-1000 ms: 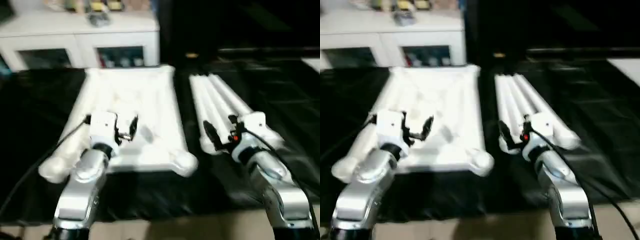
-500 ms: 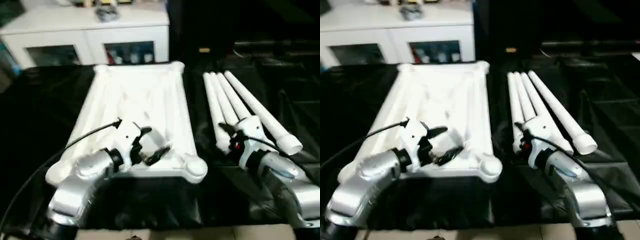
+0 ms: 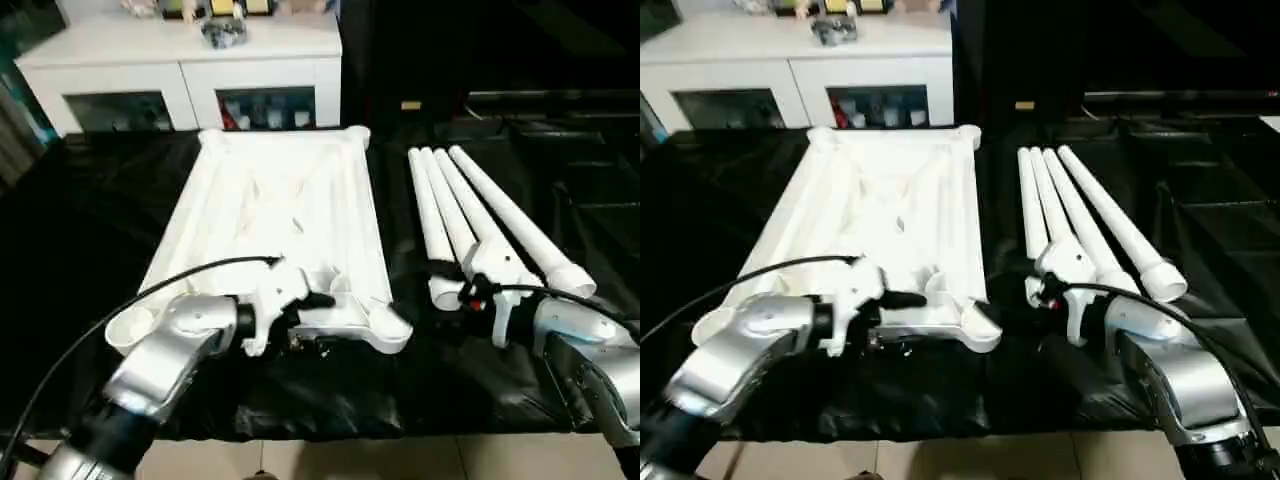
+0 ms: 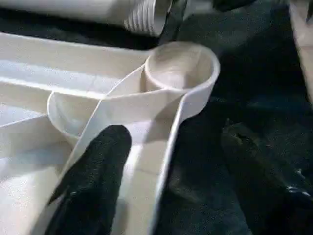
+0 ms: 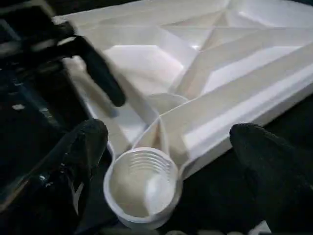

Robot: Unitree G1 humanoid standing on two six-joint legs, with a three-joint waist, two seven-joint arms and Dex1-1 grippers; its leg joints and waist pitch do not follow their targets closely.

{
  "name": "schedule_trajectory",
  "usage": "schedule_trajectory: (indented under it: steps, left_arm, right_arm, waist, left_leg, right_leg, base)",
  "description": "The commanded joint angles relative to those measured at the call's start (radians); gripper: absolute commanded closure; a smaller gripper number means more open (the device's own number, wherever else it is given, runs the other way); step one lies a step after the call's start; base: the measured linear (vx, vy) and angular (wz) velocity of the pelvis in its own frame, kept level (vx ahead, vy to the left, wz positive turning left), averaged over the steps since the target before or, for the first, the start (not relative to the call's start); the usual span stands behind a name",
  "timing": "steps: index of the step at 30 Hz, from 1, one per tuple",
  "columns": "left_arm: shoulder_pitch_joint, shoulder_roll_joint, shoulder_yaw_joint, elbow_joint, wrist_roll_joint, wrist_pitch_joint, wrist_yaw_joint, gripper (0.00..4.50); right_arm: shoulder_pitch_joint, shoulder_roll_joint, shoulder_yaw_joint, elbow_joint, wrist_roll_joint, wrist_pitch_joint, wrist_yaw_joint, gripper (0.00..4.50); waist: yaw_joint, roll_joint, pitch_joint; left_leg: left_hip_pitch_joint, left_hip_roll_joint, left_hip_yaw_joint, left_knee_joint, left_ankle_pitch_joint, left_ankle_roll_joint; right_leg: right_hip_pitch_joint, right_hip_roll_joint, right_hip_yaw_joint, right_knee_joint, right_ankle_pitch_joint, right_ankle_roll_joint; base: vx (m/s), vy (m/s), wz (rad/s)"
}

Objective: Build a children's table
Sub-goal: Move table base

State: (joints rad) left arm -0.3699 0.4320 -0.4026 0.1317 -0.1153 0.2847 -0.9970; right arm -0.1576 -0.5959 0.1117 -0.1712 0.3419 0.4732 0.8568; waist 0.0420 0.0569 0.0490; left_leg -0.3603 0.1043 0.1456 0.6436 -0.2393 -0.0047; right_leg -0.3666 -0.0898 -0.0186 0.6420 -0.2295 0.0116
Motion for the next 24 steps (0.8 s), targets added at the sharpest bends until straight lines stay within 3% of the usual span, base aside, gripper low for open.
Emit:
schedule_trajectory:
  steps: [1, 2, 4, 5, 9, 12, 14, 19, 24]
  left_arm:
    - [-0.02, 0.021, -0.019, 0.034, 0.033, -0.024, -0.014, 1.49]
    - [-0.026, 0.024, -0.024, 0.045, 0.04, -0.027, -0.018, 1.62]
    - [-0.032, 0.026, -0.026, 0.061, 0.043, -0.032, -0.026, 1.91]
    - [-0.035, 0.026, -0.025, 0.068, 0.042, -0.034, -0.031, 1.91]
    - [-0.045, 0.025, -0.019, 0.086, 0.029, -0.022, -0.062, 2.34]
    - [-0.046, 0.024, -0.017, 0.088, 0.026, -0.021, -0.067, 2.42]
    - [-0.044, 0.022, -0.016, 0.083, 0.026, -0.015, -0.065, 2.71]
    - [-0.042, -0.001, -0.028, 0.079, 0.046, -0.005, -0.048, 3.14]
    - [-0.059, -0.032, -0.04, 0.104, 0.066, -0.013, -0.03, 3.57]
  right_arm:
    - [0.0, -0.013, 0.007, -0.036, -0.004, 0.004, 0.014, 0.0]
    - [0.005, -0.016, 0.008, -0.042, -0.003, 0.005, 0.017, 0.0]
    - [0.017, -0.021, 0.011, -0.053, 0.0, 0.006, 0.022, 0.0]
    - [0.024, -0.024, 0.016, -0.06, -0.002, 0.006, 0.025, 0.0]
    - [0.04, -0.023, 0.028, -0.079, 0.003, 0.014, 0.032, 0.0]
    - [0.044, -0.023, 0.032, -0.083, 0.003, 0.015, 0.029, 0.0]
    - [0.047, -0.022, 0.034, -0.083, 0.001, 0.014, 0.028, 0.0]
    - [0.051, -0.02, 0.042, -0.089, -0.007, 0.011, 0.028, 0.0]
    - [0.059, -0.028, 0.044, -0.099, -0.007, 0.014, 0.032, 0.0]
  waist:
    - [0.005, -0.013, -0.055]
    - [0.005, -0.007, -0.057]
    - [0.006, -0.008, -0.061]
    - [0.008, -0.004, -0.064]
    - [0.015, -0.002, -0.061]
    - [0.017, -0.002, -0.055]
    - [0.019, -0.002, -0.052]
    - [0.019, 0.001, -0.05]
    - [0.02, 0.001, -0.052]
  left_leg:
    - [-0.004, 0.103, -0.043, -0.098, -0.124, 0.073]
    - [-0.005, 0.103, -0.044, -0.097, -0.106, 0.079]
    - [-0.003, 0.103, -0.042, -0.092, -0.07, 0.097]
    - [-0.006, 0.104, -0.041, -0.087, -0.033, 0.115]
    - [-0.004, 0.109, -0.042, -0.089, -0.044, 0.131]
    - [-0.003, 0.112, -0.042, -0.097, -0.114, 0.107]
    - [0.0, 0.113, -0.041, -0.101, -0.149, 0.086]
    - [-0.001, 0.116, -0.039, -0.105, -0.167, 0.064]
    - [-0.004, 0.118, -0.033, -0.103, -0.148, 0.064]
  right_leg:
    - [0.037, -0.071, 0.04, -0.081, -0.054, -0.272]
    - [0.037, -0.071, 0.038, -0.076, -0.027, -0.277]
    - [0.036, -0.072, 0.035, -0.074, 0.03, -0.294]
    - [0.037, -0.072, 0.033, -0.067, 0.107, -0.319]
    - [0.035, -0.074, 0.029, -0.066, 0.114, -0.338]
    - [0.036, -0.077, 0.031, -0.073, 0.035, -0.336]
    - [0.035, -0.078, 0.032, -0.077, -0.007, -0.332]
    - [0.037, -0.081, 0.031, -0.081, -0.022, -0.324]
    - [0.039, -0.082, 0.028, -0.082, -0.011, -0.318]
  base:
    - [0.0, 0.0, 0.0]
    - [0.0, 0.0, 0.0]
    - [0.0, 0.0, 0.0]
    - [0.0, 0.0, 0.0]
    - [0.0, 0.0, 0.0]
    - [0.0, 0.0, 0.0]
    - [0.0, 0.0, 0.0]
    - [0.0, 0.0, 0.0]
    - [0.0, 0.0, 0.0]
